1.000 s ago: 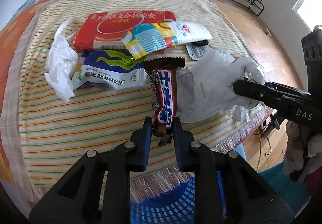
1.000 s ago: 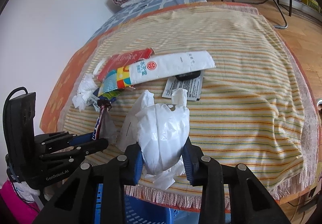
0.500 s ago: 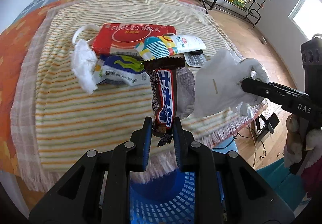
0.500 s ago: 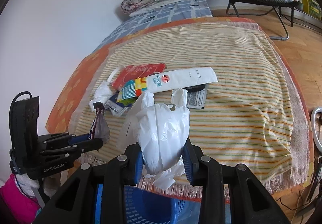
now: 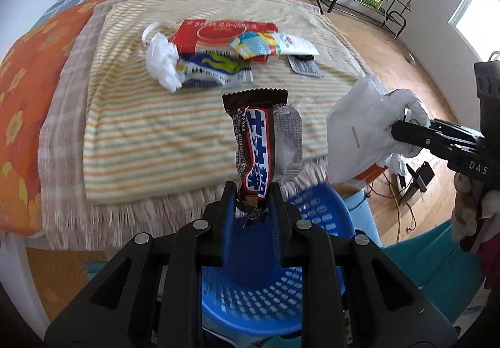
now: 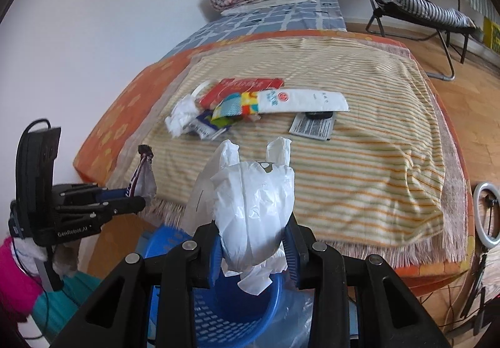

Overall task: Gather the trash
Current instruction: 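Carry the wrapper and bag to the blue basket and open both tools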

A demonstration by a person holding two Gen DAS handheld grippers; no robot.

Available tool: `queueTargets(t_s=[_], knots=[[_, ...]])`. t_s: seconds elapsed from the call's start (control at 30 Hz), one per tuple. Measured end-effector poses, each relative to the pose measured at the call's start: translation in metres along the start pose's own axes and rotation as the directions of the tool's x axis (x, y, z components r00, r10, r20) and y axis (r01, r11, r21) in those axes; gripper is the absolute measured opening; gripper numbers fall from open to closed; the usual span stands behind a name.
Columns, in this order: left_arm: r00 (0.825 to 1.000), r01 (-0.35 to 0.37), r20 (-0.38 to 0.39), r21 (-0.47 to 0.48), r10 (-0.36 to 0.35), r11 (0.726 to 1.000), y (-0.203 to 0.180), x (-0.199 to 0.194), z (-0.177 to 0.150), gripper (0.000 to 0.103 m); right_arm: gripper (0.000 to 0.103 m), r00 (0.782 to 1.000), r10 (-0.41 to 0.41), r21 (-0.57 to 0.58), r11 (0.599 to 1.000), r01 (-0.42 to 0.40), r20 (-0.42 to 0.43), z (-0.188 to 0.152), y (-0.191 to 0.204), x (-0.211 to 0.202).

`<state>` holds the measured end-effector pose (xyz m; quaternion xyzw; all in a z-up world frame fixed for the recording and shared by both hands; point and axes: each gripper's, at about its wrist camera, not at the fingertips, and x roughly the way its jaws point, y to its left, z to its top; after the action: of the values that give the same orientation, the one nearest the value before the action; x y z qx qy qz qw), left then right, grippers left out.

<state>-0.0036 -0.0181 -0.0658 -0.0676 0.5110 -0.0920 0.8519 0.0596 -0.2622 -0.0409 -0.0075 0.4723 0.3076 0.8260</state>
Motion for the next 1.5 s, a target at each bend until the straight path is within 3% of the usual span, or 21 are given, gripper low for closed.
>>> queueTargets(t_s=[0.3, 0.73, 1.23, 1.37, 1.43, 1.5], knots=[[0.999, -0.010, -0.038, 0.005, 0.010, 1.000, -0.002, -0.001, -0.036, 0.019, 0.034, 0.999, -0.023, -0.122, 0.992, 0.020, -0.025, -0.034, 0.032, -0.001], [0.994, -0.018, -0.111, -0.012, 0.016, 1.000, 0.002, 0.010, -0.086, 0.020, 0.036, 0.992, 0.001, -0.130, 0.991, -0.018, -0.126, -0.082, 0.051, 0.022], [0.988, -0.030, -0.150, -0.012, 0.028, 0.999, 0.004, 0.021, -0.099, 0.020, 0.037, 0.983, -0.008, -0.135, 0.991, -0.017, -0.183, -0.099, 0.054, 0.041], [0.988, -0.030, -0.154, -0.017, 0.027, 0.999, 0.004, 0.022, -0.099, 0.025, 0.037, 0.982, -0.008, -0.133, 0.991, -0.017, -0.187, -0.099, 0.054, 0.042], [0.988, -0.034, -0.153, -0.014, 0.031, 0.999, 0.003, 0.022, -0.099, 0.028, 0.042, 0.983, -0.005, -0.135, 0.991, -0.020, -0.186, -0.098, 0.055, 0.043], [0.988, -0.036, -0.152, -0.015, 0.033, 0.999, 0.003, 0.023, -0.098, 0.034, 0.053, 0.983, -0.006, -0.141, 0.990, -0.020, -0.183, -0.098, 0.057, 0.043]])
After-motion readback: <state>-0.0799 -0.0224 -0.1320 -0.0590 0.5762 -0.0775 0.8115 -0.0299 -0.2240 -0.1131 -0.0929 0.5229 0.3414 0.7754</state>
